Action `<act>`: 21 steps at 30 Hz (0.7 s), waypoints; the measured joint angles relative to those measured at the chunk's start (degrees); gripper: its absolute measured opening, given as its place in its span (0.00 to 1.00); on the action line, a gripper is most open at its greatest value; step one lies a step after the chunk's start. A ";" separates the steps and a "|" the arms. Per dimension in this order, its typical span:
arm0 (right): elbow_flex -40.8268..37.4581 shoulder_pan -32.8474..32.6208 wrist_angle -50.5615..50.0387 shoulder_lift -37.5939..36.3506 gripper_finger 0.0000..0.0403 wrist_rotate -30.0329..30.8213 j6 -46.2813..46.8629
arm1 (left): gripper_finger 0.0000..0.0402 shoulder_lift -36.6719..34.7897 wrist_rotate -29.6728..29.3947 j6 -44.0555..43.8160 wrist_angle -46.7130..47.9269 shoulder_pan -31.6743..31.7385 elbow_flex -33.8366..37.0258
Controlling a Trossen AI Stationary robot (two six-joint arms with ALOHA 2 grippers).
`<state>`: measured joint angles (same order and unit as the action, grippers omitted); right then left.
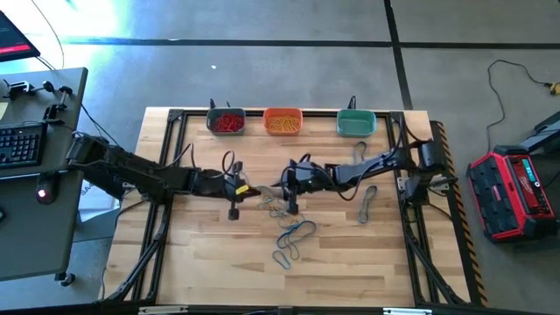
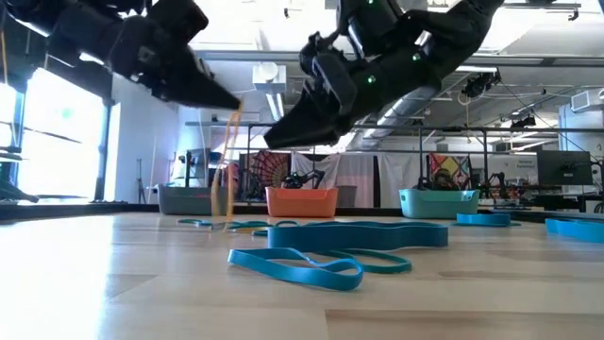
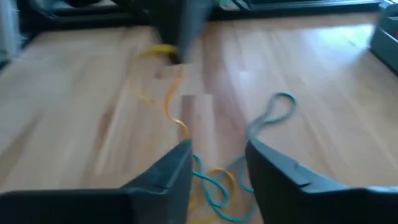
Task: Sort rubber bands into baskets
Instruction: Put the yellow rubber band into the orange bin
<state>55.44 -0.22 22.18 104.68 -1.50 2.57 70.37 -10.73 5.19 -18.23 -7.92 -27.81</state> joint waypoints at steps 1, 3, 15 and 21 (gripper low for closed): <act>0.00 -0.23 0.47 0.00 0.37 -0.58 0.00 | 0.00 -0.02 -0.10 0.17 -0.99 0.35 0.00; 0.00 -0.63 1.51 0.00 0.43 -2.01 -0.01 | 0.00 -0.19 -0.22 0.41 -2.34 0.96 0.00; 0.00 -1.34 10.62 0.00 0.50 -7.32 -3.04 | 0.00 -0.26 3.70 0.61 -11.56 1.59 -0.04; 0.00 -1.34 12.42 0.00 0.41 -7.74 -3.04 | 0.00 -0.27 3.70 0.93 -13.58 1.59 -0.04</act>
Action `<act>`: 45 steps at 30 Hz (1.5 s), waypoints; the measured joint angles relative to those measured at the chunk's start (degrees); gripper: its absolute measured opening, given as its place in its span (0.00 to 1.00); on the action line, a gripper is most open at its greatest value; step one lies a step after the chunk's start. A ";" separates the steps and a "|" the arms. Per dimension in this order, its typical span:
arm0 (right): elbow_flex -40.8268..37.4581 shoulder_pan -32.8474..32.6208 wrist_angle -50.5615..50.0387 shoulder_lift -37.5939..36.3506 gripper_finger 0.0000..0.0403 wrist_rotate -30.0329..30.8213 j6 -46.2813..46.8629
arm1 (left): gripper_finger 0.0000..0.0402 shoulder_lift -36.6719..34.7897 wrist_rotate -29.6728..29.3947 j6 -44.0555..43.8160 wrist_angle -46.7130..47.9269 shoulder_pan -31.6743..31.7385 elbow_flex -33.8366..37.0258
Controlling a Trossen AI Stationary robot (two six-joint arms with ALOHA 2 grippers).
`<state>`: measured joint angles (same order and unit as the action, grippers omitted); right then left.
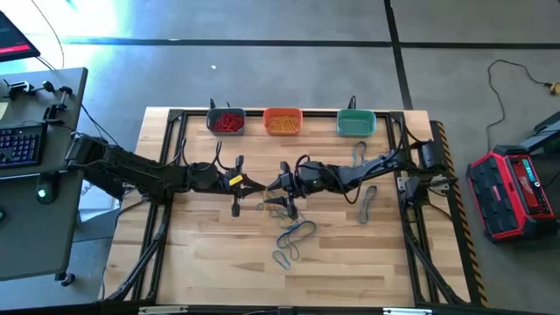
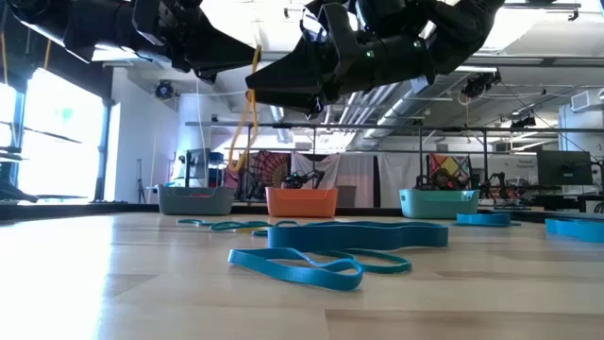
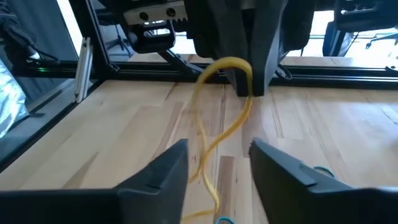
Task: Sort rubber bands into baskets
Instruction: Put the yellow rubber band into the orange bin
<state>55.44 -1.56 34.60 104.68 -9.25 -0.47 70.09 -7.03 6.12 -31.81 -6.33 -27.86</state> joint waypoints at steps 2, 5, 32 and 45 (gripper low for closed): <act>0.00 -0.01 0.04 0.00 0.33 -0.36 0.01 | 0.00 0.00 -0.04 -0.01 -0.14 0.04 0.00; 0.00 -0.12 -0.01 0.00 0.20 -0.47 -0.17 | 0.00 0.01 -0.11 -0.01 -1.17 0.34 0.00; 0.00 0.33 -12.30 -3.99 0.00 19.13 0.15 | 0.40 -0.01 -9.25 -3.68 -12.10 0.72 8.86; 0.36 12.54 -12.59 -4.68 0.00 24.19 -3.24 | 0.42 0.01 -9.25 -8.03 -17.90 0.72 14.62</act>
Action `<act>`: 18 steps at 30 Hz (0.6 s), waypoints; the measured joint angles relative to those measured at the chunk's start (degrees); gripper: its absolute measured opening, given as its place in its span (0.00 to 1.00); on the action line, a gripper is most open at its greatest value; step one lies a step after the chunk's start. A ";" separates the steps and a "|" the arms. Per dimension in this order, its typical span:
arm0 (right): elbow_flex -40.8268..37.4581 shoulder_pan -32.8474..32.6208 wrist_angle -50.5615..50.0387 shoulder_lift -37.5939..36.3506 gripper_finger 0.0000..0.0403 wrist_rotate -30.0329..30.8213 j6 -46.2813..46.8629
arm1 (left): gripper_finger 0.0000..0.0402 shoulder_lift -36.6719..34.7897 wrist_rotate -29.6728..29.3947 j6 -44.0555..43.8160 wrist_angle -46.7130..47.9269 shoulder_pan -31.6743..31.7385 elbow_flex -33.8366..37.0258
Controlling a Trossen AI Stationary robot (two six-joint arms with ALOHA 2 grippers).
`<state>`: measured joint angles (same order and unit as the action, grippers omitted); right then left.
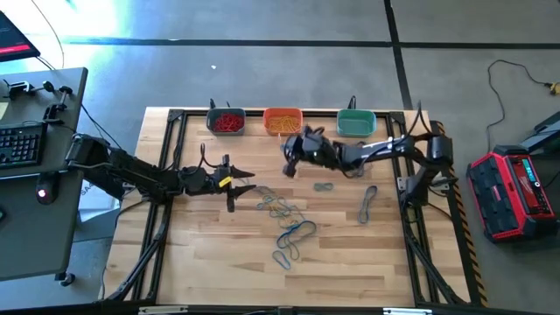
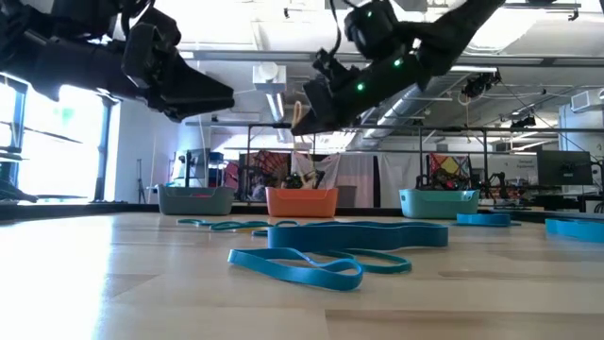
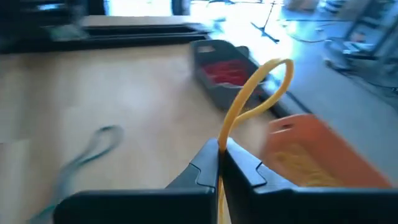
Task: Sort rubber bands into baskets
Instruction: Put the yellow rubber band into the orange bin
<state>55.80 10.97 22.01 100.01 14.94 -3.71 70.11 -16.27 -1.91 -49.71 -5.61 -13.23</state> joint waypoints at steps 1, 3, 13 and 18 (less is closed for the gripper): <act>0.50 1.30 0.03 0.21 0.00 0.00 -0.34 | 0.42 0.00 -0.02 0.12 -0.13 0.00 0.02; 1.25 3.92 0.00 0.34 0.00 -0.39 -1.44 | 0.42 0.00 -0.50 0.48 -0.11 0.02 0.02; 5.98 13.75 -0.70 1.41 0.00 -4.01 -7.43 | 0.42 0.00 -1.38 0.52 -0.07 0.02 0.02; 10.63 15.63 -4.40 4.98 0.00 -6.03 -10.44 | 0.42 0.00 -2.35 0.59 -0.06 0.13 0.00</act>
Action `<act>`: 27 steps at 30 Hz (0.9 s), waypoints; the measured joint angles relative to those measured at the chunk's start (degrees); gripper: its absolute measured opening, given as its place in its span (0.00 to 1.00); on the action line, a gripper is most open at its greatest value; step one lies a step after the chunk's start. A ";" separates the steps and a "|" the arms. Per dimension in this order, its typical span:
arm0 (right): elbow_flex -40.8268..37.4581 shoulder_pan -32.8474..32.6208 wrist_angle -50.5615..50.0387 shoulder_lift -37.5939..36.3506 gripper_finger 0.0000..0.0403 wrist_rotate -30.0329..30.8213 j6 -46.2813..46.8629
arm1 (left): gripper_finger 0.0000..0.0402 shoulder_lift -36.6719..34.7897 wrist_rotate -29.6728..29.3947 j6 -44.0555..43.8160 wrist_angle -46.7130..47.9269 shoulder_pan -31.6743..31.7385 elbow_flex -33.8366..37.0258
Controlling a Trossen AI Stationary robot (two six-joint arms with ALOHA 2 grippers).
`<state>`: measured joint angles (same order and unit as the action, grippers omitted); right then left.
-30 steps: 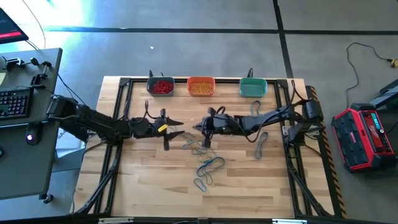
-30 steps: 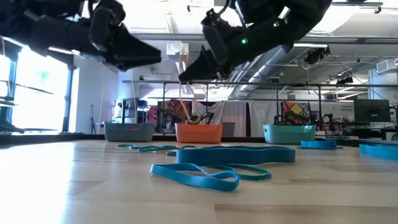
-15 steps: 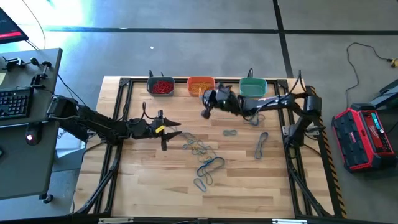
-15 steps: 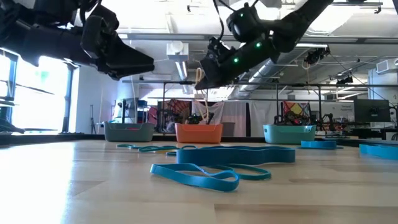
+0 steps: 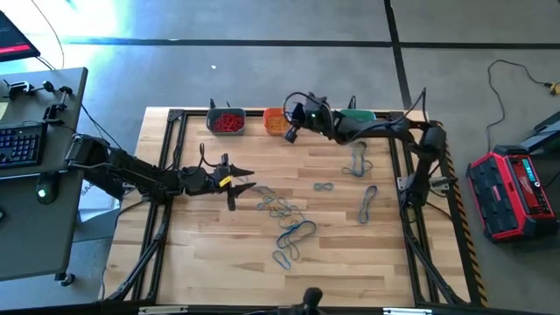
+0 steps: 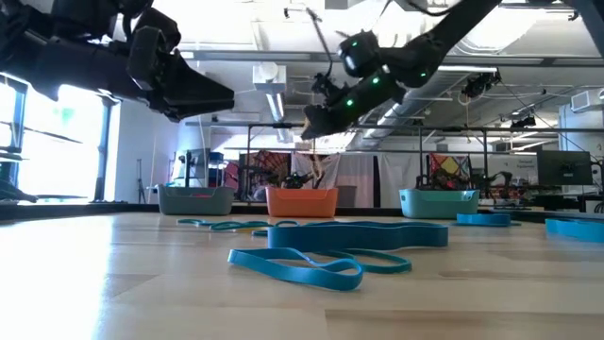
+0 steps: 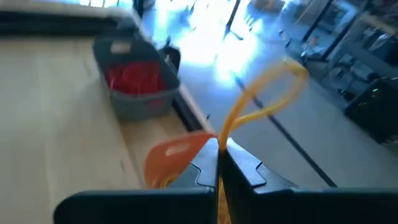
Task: Sort rubber bands into baskets
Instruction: Put the yellow rubber band into the orange bin
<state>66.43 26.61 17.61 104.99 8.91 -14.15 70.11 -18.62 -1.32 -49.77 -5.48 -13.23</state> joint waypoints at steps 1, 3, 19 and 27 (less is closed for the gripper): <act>1.21 0.21 -1.74 0.96 0.00 -0.53 -0.70 | 0.42 0.00 0.00 -0.04 0.06 0.21 0.00; 3.94 0.64 -5.43 2.84 0.00 -0.95 -2.58 | 0.42 0.00 -0.11 -0.45 0.08 0.42 0.00; 22.39 4.98 -26.91 16.14 0.00 -3.42 -14.89 | 0.42 0.00 -0.08 -0.55 0.16 1.14 0.00; 22.89 5.62 -29.62 18.51 0.00 -7.36 -14.45 | 0.42 0.00 0.10 -0.07 0.43 1.68 0.00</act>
<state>89.32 32.23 -12.01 123.49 1.55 -28.60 70.11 -18.52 -1.39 -49.34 -3.80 -13.23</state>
